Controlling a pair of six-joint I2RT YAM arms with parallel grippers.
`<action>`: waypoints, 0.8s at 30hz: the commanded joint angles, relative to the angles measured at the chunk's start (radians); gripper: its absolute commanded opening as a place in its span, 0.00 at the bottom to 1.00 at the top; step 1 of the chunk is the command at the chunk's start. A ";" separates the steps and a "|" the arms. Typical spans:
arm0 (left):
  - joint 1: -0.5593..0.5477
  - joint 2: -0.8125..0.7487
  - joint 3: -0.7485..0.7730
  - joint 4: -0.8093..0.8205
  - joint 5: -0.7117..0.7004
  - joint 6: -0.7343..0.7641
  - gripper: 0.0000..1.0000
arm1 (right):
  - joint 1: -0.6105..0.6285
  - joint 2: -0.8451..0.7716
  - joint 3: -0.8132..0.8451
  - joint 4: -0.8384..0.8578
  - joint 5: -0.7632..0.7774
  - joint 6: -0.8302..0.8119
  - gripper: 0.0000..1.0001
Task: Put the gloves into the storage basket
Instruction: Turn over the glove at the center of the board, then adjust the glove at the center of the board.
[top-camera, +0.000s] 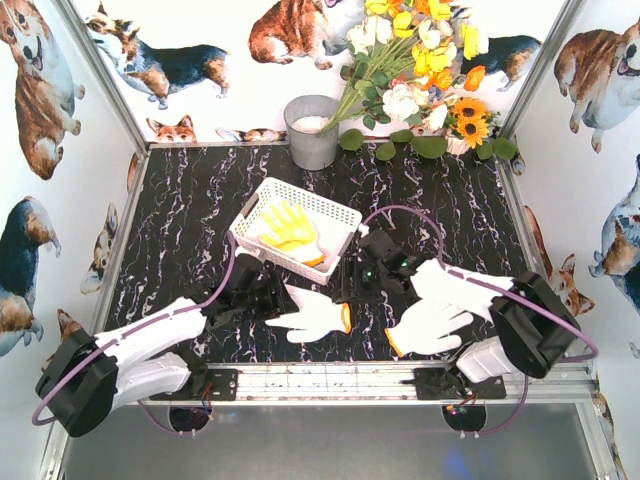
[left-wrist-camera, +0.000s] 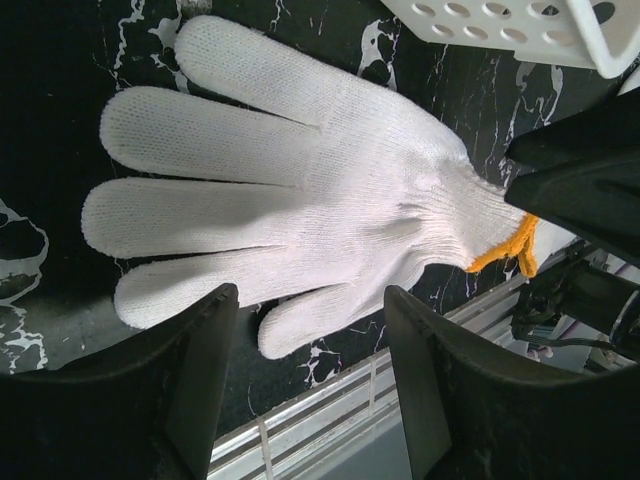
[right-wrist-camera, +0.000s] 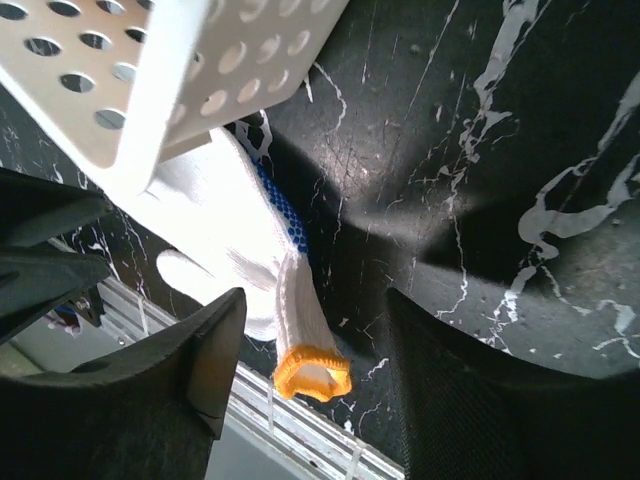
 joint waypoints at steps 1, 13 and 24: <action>-0.005 0.019 -0.005 0.049 0.008 -0.012 0.54 | -0.003 0.029 0.008 0.090 -0.080 -0.021 0.54; 0.012 0.168 0.032 0.074 -0.109 0.094 0.34 | 0.009 0.002 -0.083 0.031 -0.066 0.041 0.04; 0.022 0.327 0.128 0.135 -0.138 0.224 0.31 | 0.155 -0.032 -0.110 -0.052 -0.020 0.185 0.09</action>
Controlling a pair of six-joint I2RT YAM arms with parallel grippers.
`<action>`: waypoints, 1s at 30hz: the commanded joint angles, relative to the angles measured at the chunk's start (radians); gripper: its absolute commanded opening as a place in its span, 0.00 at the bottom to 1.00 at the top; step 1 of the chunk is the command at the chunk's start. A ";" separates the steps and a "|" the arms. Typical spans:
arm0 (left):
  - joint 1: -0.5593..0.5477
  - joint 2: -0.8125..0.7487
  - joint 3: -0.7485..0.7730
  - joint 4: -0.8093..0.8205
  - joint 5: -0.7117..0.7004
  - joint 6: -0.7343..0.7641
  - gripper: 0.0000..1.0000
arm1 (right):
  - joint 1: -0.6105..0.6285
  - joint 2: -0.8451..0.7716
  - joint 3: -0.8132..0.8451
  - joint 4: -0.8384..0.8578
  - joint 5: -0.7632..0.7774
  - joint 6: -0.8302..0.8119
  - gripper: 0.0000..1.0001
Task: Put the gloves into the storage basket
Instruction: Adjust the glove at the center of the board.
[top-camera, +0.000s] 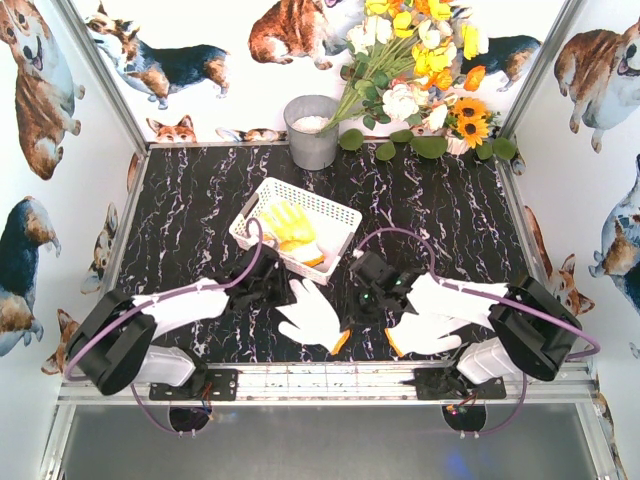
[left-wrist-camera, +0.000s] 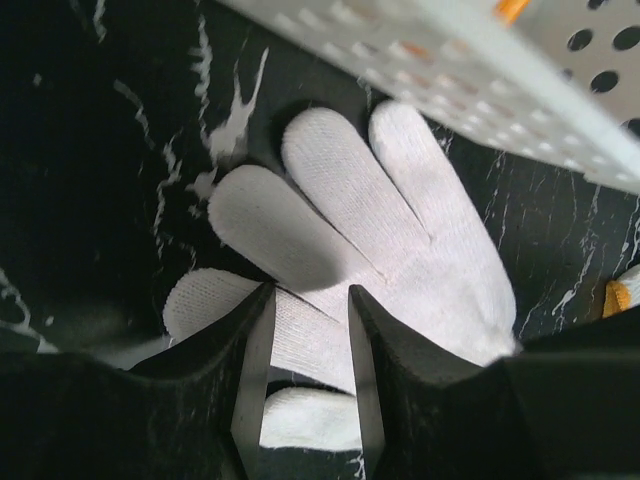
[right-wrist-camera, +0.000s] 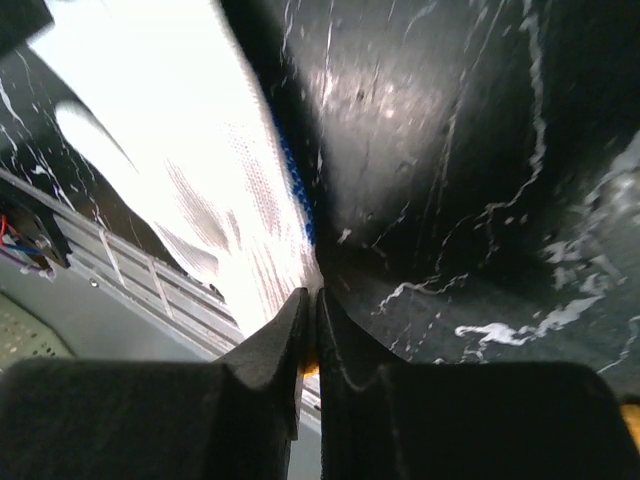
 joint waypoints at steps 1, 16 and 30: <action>0.010 0.085 0.055 0.039 -0.025 0.107 0.30 | 0.044 -0.042 -0.029 -0.018 0.022 0.087 0.11; 0.012 0.098 0.121 0.101 0.024 0.240 0.36 | 0.053 -0.111 0.022 -0.067 0.087 0.079 0.42; 0.011 -0.137 0.003 -0.012 0.086 0.124 0.44 | -0.063 0.052 0.020 0.306 0.047 0.159 0.43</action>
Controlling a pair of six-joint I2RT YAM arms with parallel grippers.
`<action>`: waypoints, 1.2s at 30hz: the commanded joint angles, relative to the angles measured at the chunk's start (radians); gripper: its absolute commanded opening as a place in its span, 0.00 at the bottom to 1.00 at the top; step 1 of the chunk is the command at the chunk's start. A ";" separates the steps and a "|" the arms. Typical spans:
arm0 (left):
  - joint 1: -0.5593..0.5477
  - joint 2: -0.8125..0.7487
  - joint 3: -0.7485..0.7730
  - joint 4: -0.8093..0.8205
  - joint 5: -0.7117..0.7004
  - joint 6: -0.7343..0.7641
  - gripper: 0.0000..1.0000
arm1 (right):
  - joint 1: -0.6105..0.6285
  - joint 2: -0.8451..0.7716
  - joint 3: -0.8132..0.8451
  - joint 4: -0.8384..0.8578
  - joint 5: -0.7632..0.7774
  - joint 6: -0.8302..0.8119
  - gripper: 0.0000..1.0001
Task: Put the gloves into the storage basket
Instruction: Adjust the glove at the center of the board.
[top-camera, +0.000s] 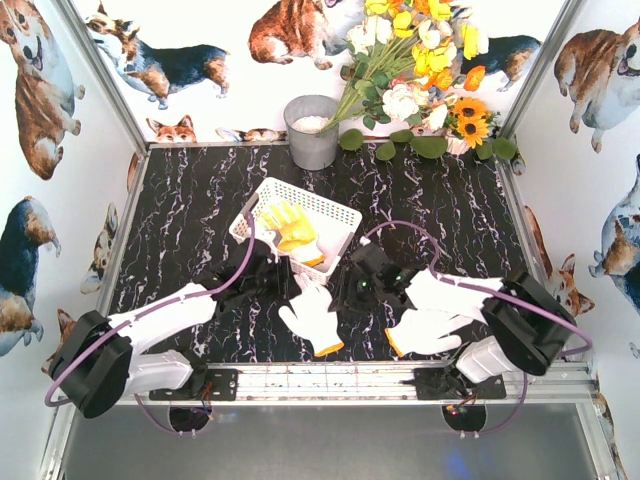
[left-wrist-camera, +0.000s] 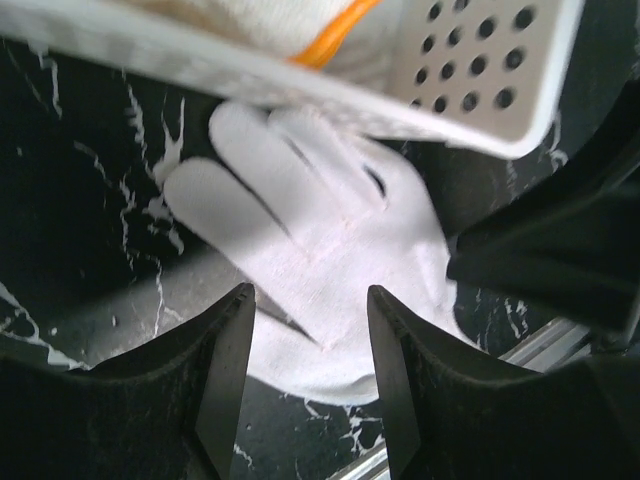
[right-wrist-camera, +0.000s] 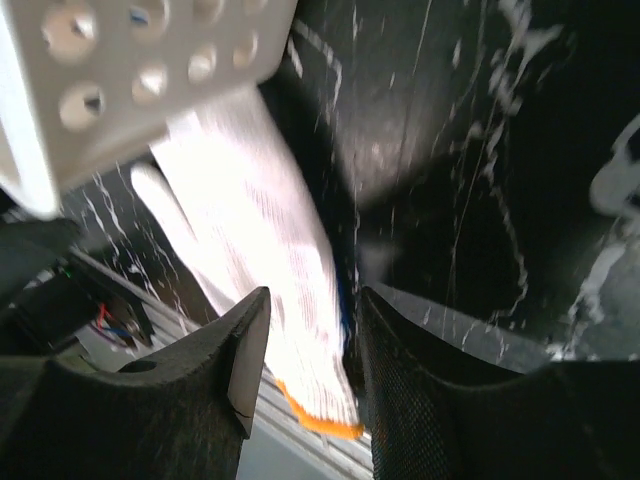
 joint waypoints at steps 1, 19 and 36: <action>0.005 0.003 -0.025 -0.032 0.045 -0.029 0.44 | -0.045 0.036 0.022 0.170 -0.013 0.018 0.43; 0.005 0.170 -0.042 0.068 0.114 -0.030 0.43 | -0.063 0.121 -0.025 0.191 -0.102 0.029 0.14; 0.003 0.222 -0.038 0.090 0.186 -0.032 0.43 | 0.065 -0.204 -0.112 -0.091 0.164 0.193 0.00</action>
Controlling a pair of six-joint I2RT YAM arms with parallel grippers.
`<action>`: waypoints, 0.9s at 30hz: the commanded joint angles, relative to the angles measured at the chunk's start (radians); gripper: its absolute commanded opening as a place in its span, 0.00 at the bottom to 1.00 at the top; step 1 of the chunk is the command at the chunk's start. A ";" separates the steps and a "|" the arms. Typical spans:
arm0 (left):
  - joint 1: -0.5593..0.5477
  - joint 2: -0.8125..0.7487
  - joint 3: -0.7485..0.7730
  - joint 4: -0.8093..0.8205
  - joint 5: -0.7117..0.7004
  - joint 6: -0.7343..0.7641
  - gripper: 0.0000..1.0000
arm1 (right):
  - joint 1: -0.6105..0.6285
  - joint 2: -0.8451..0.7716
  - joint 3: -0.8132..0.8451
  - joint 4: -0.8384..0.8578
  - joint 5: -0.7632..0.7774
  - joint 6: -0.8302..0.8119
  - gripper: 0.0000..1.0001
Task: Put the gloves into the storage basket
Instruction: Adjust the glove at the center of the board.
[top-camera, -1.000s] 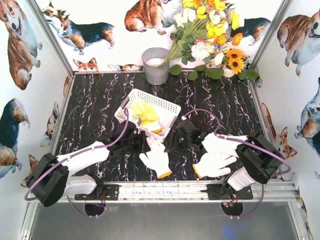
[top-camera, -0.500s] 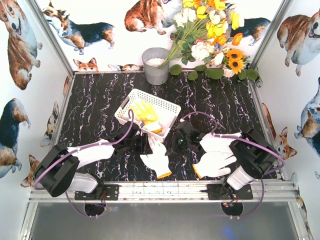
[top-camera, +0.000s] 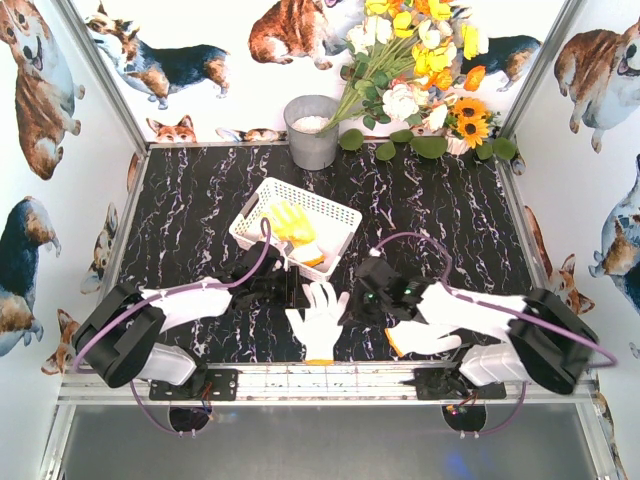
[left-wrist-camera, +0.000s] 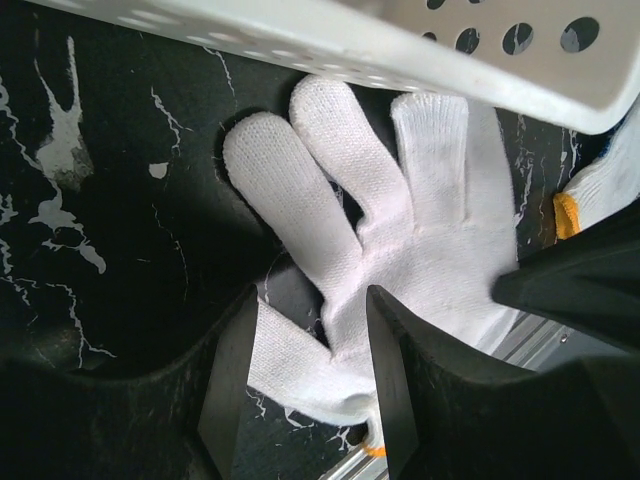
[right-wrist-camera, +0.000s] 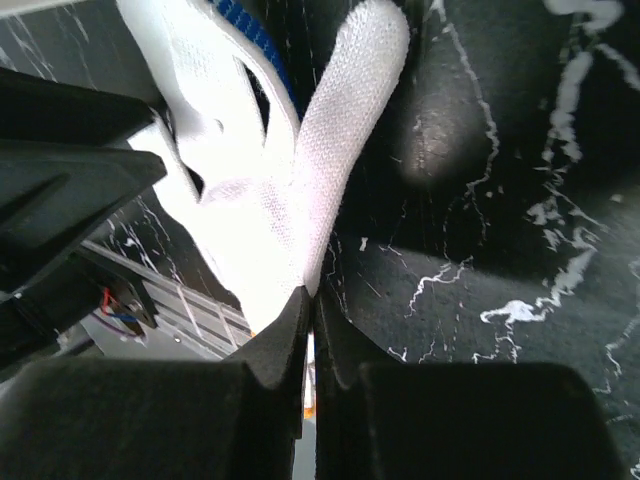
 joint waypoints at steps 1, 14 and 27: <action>0.002 0.027 -0.007 -0.016 0.009 -0.002 0.43 | 0.000 -0.103 -0.051 -0.013 0.119 0.062 0.00; 0.002 -0.113 0.046 -0.087 -0.129 0.029 0.55 | -0.038 0.010 0.072 -0.058 0.078 -0.062 0.29; 0.193 -0.392 0.279 -0.504 -0.385 0.280 0.97 | -0.179 -0.157 0.256 -0.749 0.521 -0.105 0.68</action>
